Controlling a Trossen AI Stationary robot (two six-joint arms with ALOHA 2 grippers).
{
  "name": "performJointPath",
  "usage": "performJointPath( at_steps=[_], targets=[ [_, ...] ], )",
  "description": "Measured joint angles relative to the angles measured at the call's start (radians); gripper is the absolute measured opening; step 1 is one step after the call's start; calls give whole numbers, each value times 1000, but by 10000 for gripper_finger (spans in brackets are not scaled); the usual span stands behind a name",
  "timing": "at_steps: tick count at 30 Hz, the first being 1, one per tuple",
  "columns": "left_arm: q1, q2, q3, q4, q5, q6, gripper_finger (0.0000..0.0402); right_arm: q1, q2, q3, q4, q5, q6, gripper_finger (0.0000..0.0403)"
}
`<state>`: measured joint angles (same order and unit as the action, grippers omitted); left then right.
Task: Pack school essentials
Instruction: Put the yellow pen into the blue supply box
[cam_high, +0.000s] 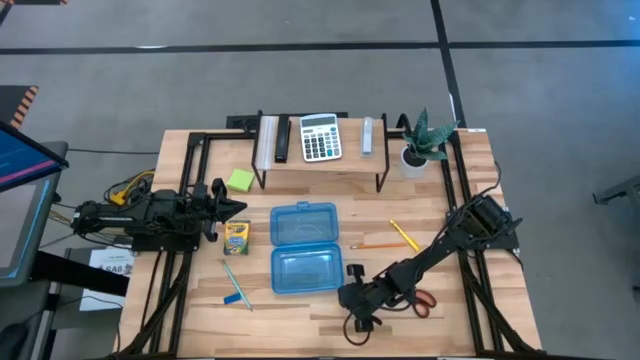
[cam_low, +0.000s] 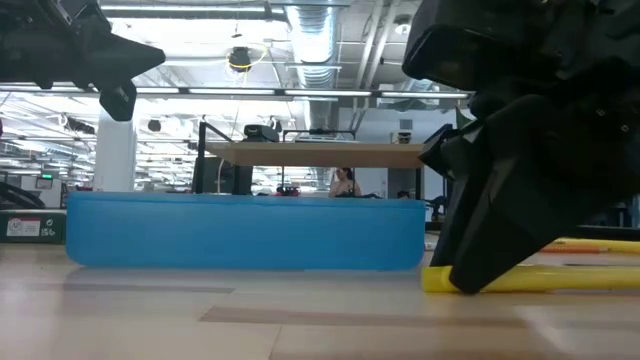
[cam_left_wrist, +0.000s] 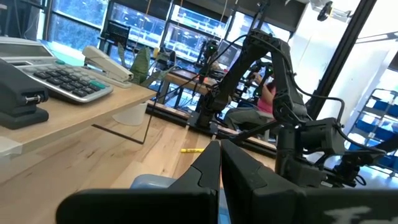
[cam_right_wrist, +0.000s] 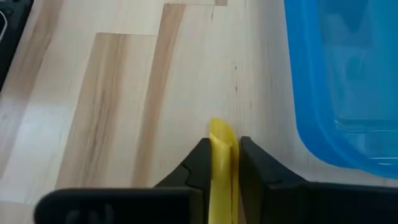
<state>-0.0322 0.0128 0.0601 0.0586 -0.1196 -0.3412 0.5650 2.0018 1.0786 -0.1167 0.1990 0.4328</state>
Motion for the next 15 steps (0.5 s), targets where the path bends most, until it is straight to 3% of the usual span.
performJointPath(
  at_steps=[15],
  targets=[
    [0,0,0,0,0,1,0,-3,-51,-7,-33,5,-14,57]
  ],
)
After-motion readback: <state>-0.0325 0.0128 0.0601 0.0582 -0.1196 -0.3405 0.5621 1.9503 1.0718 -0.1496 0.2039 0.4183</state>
